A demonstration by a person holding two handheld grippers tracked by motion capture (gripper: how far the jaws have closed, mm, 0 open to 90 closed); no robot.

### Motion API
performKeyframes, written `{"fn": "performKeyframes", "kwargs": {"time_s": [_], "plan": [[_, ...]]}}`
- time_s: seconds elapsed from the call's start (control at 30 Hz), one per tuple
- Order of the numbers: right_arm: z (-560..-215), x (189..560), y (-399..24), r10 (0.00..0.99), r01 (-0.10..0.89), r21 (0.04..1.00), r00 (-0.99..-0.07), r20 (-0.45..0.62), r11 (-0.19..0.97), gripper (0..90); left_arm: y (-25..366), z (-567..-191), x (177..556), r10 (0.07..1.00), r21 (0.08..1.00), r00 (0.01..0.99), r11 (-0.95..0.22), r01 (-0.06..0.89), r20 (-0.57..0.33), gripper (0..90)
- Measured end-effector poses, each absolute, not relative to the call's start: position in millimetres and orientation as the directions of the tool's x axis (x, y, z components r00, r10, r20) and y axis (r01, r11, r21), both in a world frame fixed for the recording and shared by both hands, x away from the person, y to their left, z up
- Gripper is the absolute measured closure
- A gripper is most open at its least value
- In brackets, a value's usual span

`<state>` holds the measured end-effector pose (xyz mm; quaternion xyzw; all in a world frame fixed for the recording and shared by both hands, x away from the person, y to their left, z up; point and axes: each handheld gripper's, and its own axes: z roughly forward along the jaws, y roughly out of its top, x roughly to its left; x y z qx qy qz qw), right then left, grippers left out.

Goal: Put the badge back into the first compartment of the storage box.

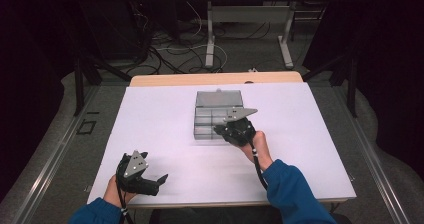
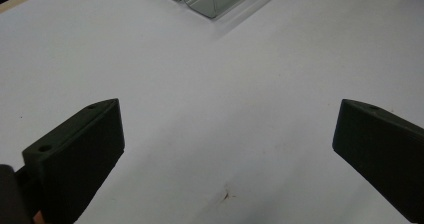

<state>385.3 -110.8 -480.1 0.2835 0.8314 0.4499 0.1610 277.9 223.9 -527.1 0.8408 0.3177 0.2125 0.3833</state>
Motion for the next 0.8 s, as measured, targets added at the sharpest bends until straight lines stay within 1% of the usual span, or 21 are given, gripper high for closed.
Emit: {"fn": "performKeyframes", "kwargs": {"time_s": [0.3, 0.47, 0.5, 0.8], "plan": [[-476.7, 396.8, -107.8, 0.627, 0.337, 0.835, -0.779, -0.012, 0.435, 87.1, 224.3, -526.9, 278.3, 0.694, 0.778, 0.710, -0.511, 0.366, 0.121, 0.1], [-480.7, 403.5, -105.5, 0.623, 0.349, 0.825, -0.782, -0.005, 0.444, 87.0, 224.3, -527.0, 278.7, 0.692, 0.776, 0.711, -0.514, 0.365, 0.123, 0.1], [-481.5, 403.6, -105.0, 0.628, 0.363, 0.822, -0.778, 0.009, 0.439, 87.0, 224.2, -527.0, 278.7, 0.693, 0.777, 0.711, -0.512, 0.366, 0.122, 0.1], [-488.0, 412.6, -101.7, 0.633, 0.377, 0.815, -0.774, 0.017, 0.439, 87.0, 224.0, -527.2, 279.2, 0.690, 0.776, 0.714, -0.514, 0.365, 0.121, 0.1]]}}
